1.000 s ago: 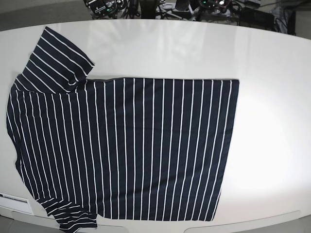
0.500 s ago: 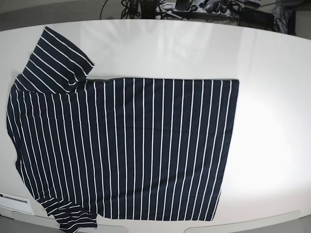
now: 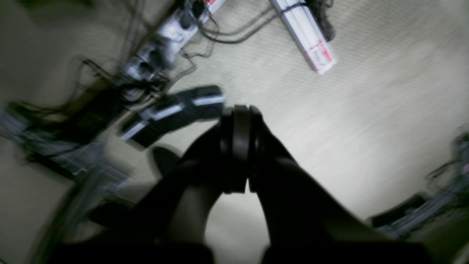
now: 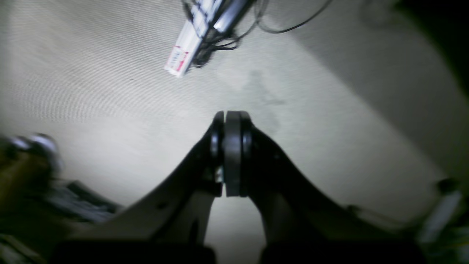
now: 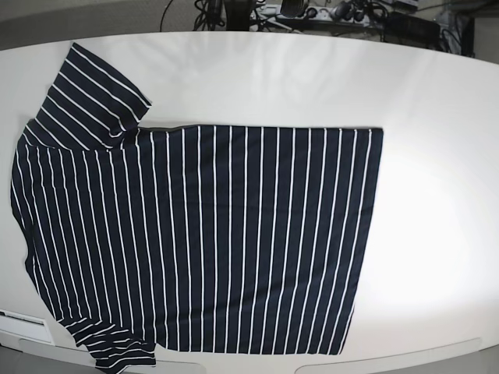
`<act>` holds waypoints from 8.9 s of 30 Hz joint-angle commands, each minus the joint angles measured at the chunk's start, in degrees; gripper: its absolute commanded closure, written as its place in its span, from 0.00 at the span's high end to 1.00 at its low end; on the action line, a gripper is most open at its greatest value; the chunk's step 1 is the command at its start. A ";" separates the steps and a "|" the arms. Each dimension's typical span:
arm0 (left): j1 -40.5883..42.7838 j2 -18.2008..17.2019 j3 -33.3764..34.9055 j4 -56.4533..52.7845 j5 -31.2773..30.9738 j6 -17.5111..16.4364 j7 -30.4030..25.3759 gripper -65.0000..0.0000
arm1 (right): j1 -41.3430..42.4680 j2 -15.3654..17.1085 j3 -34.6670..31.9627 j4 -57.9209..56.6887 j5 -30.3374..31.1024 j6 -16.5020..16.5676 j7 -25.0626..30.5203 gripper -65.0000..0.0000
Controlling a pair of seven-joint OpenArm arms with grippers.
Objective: Fold the T-shirt properly
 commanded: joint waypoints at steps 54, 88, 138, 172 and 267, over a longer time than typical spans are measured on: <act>-5.95 -22.80 -33.11 37.48 14.19 -14.40 -14.19 0.00 | -0.09 0.33 25.42 40.76 -1.36 4.44 5.64 0.00; -50.88 -28.76 23.85 18.80 19.74 -13.99 -17.97 0.58 | -0.22 0.31 25.42 40.76 -0.09 5.97 3.43 0.00; -52.46 -27.28 24.76 19.34 23.78 -7.21 -14.23 0.00 | 9.92 0.96 25.90 25.59 2.12 7.39 5.66 0.00; -27.08 -43.50 24.76 46.66 31.74 1.53 2.86 0.00 | -17.57 0.87 34.18 40.76 0.07 3.48 1.60 0.00; -34.88 -13.60 3.61 30.56 17.09 26.27 -0.74 0.19 | 42.36 12.94 20.92 18.71 7.63 -3.56 6.95 0.19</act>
